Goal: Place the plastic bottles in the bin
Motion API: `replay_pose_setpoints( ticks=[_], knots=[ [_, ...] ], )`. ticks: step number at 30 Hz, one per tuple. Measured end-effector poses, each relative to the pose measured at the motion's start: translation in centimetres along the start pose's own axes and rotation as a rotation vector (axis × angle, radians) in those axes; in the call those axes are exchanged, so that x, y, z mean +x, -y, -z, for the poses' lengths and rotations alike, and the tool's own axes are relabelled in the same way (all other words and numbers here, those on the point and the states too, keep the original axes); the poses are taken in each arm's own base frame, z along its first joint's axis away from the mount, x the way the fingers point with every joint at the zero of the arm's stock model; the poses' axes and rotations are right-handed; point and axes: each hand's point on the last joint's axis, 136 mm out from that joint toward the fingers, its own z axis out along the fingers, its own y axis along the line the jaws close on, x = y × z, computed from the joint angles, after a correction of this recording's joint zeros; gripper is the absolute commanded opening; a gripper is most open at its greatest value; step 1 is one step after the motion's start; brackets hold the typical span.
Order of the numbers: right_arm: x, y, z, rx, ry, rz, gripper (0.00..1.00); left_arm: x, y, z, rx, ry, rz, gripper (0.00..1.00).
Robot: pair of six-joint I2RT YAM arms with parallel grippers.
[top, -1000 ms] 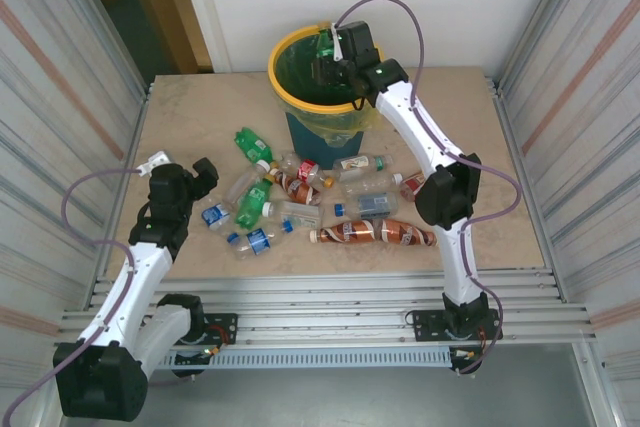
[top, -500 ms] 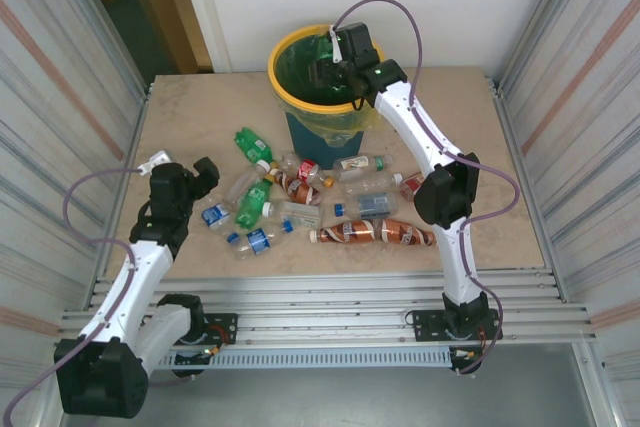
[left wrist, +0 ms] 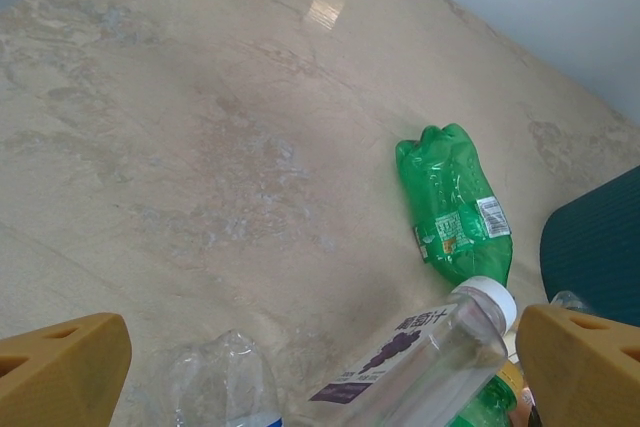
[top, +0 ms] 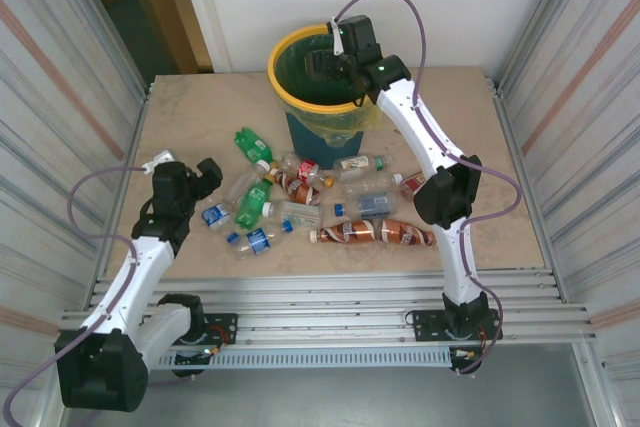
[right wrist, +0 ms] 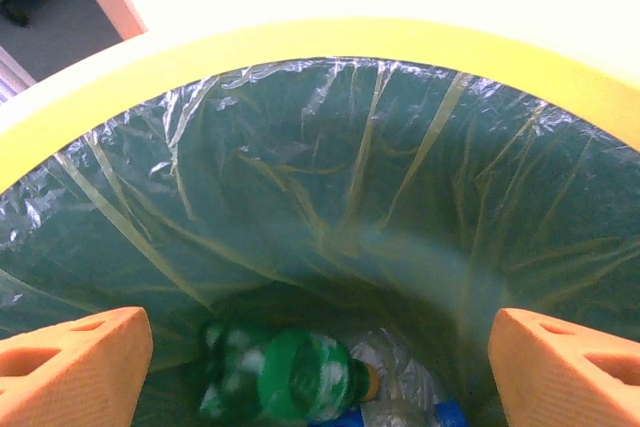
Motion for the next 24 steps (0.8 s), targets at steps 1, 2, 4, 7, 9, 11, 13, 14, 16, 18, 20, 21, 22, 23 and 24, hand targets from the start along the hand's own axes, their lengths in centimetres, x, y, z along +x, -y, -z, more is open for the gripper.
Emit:
replay_pose_setpoints(
  ticks=[1, 2, 4, 7, 9, 11, 13, 14, 16, 18, 20, 21, 22, 23, 24],
  knots=[
    [-0.2, 0.0, 0.3, 0.002, 0.004, 0.002, 0.91, 0.1, 0.1, -0.1, 0.001, -0.006, -0.001, 0.99],
    [-0.5, 0.1, 0.7, 0.006, 0.008, 0.004, 0.93, 0.1, 0.1, -0.1, 0.003, -0.011, -0.003, 0.99],
    [-1.2, 0.3, 2.0, 0.021, 0.020, 0.013, 0.96, 0.1, 0.2, -0.1, 0.002, -0.019, -0.006, 0.99],
    [-2.8, 0.6, 4.9, 0.048, 0.050, 0.020, 0.98, -0.1, 0.5, 0.0, 0.006, -0.028, -0.010, 0.99],
    [-3.8, 1.0, 7.0, 0.071, 0.076, 0.019, 0.98, -0.1, 0.6, 0.1, 0.008, -0.035, -0.011, 0.99],
    [-4.5, 1.6, 9.5, 0.100, 0.099, 0.017, 0.98, 0.1, 0.5, 0.1, 0.004, -0.043, -0.012, 0.99],
    [-4.4, 2.3, 11.8, 0.131, 0.106, 0.015, 0.98, 0.5, 0.2, 0.1, -0.005, -0.059, -0.015, 0.99],
    [-4.2, 2.6, 12.7, 0.143, 0.107, 0.015, 0.98, 0.7, 0.2, 0.1, -0.008, -0.068, -0.014, 0.99],
    [-3.0, 3.5, 14.4, 0.178, 0.095, 0.015, 0.98, 1.1, -0.1, 0.2, -0.016, -0.087, -0.012, 0.99],
    [-1.5, 4.3, 15.5, 0.210, 0.077, 0.016, 0.98, 1.5, -0.3, 0.2, -0.025, -0.105, -0.008, 0.99],
    [0.4, 5.2, 16.2, 0.243, 0.059, 0.015, 0.98, 2.0, -0.5, 0.3, -0.032, -0.122, -0.006, 0.99],
    [1.8, 5.8, 16.7, 0.263, 0.043, 0.013, 0.98, 2.2, -0.6, 0.3, -0.036, -0.132, -0.001, 0.99],
    [3.0, 6.3, 16.9, 0.281, 0.026, 0.012, 0.98, 2.4, -0.7, 0.4, -0.038, -0.138, 0.004, 0.99],
    [4.3, 6.9, 17.2, 0.298, 0.013, 0.002, 0.98, 2.7, -0.9, 0.4, -0.043, -0.147, 0.009, 0.99],
    [5.6, 7.5, 17.6, 0.318, -0.002, -0.006, 0.98, 3.0, -1.1, 0.4, -0.050, -0.158, 0.011, 0.99]
  ],
)
